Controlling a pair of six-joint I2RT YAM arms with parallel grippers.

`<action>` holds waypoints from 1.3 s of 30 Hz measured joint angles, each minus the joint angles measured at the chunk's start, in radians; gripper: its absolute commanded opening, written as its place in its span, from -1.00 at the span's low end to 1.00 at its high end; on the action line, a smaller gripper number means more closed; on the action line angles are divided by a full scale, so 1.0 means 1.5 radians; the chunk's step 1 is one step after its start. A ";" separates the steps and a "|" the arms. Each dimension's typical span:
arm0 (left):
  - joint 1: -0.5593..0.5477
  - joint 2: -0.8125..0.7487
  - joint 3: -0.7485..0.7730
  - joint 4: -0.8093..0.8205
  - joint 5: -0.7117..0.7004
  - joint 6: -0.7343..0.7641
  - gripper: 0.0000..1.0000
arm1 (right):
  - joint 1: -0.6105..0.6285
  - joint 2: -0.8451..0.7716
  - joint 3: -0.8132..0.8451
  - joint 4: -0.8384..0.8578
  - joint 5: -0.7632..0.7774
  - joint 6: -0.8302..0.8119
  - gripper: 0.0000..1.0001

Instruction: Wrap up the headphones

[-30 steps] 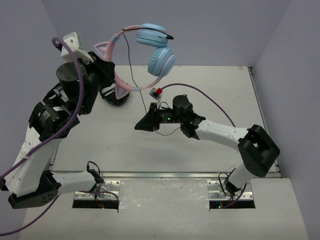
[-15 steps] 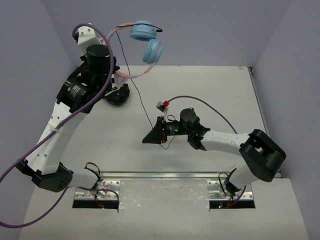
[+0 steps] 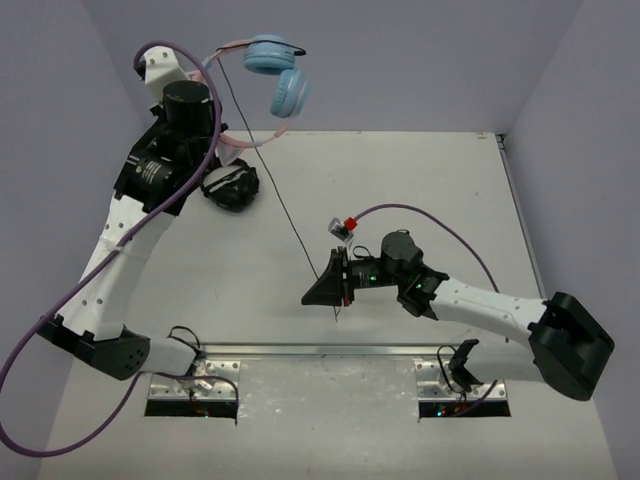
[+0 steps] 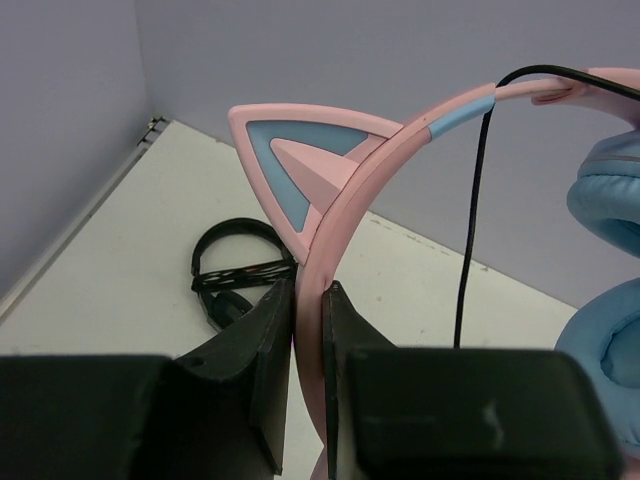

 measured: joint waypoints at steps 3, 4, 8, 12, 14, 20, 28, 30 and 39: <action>0.028 0.005 -0.002 -0.005 0.016 0.002 -0.99 | -0.001 -0.056 0.003 -0.087 0.027 -0.051 -0.97; 0.034 0.005 -0.005 -0.005 0.021 0.005 -0.99 | -0.001 -0.076 0.009 -0.129 0.037 -0.071 -0.97; 0.045 0.005 -0.031 0.002 0.032 0.011 -0.99 | 0.006 -0.130 0.059 -0.288 0.070 -0.159 -0.97; 0.050 0.005 -0.069 0.017 0.036 0.014 -0.99 | 0.012 -0.146 0.135 -0.433 0.104 -0.235 -0.97; 0.051 0.004 -0.092 0.031 0.039 0.021 -0.99 | 0.012 -0.147 0.173 -0.492 0.117 -0.267 -0.97; 0.053 -0.024 -0.234 0.126 0.075 0.083 -0.99 | 0.013 -0.125 0.365 -0.701 0.185 -0.386 -0.97; 0.043 -0.124 -0.417 0.186 0.165 0.173 -0.99 | 0.013 -0.051 0.656 -0.883 0.297 -0.516 -0.97; 0.022 -0.149 -0.446 0.208 0.187 0.193 -0.99 | 0.013 -0.028 0.698 -0.904 0.310 -0.537 -0.97; -0.102 -0.199 -0.532 0.228 0.294 0.268 -0.99 | 0.013 0.082 0.829 -0.976 0.334 -0.593 -0.97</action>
